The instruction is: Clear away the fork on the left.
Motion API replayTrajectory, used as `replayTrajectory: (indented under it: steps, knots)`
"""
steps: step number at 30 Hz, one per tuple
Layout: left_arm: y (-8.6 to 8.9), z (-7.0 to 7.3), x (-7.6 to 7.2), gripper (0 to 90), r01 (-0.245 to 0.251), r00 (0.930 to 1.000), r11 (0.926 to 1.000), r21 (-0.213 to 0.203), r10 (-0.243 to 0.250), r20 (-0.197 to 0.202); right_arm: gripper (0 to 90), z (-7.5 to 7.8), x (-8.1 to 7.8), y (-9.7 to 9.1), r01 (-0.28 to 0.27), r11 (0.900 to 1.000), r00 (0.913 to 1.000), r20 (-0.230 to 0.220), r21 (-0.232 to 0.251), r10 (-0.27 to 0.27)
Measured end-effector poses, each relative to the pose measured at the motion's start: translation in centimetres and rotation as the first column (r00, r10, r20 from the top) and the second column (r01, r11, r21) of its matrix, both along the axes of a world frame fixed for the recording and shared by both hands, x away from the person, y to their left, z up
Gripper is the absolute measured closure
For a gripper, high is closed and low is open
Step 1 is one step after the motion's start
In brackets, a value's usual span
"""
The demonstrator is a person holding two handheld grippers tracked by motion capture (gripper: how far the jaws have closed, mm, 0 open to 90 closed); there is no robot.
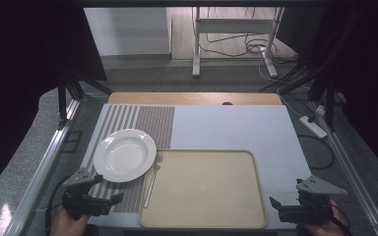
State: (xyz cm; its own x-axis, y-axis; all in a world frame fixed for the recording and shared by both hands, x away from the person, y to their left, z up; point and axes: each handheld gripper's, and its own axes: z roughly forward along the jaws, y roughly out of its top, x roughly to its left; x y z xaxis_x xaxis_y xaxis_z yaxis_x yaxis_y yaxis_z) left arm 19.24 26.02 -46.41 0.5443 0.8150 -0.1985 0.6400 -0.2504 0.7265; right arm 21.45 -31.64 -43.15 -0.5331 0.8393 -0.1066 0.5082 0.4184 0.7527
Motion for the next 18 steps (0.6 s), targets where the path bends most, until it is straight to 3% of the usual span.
replayTrajectory:
  steps: [10, 18]
  knots:
    - [0.15, 0.16, -0.79, 0.0, -0.006, 1.0, 0.9998, 0.022, 0.006, 0.007, 0.0, -0.01, -0.03, 0.06, 0.0, 1.0, 1.0, -0.001, -0.007, 0.0]
    - [0.23, 0.16, -0.9, 0.0, -0.009, 1.0, 0.9998, 0.016, 0.009, -0.003, 0.0, -0.05, -0.04, 0.04, 0.001, 0.9999, 1.0, -0.001, -0.011, -0.001]
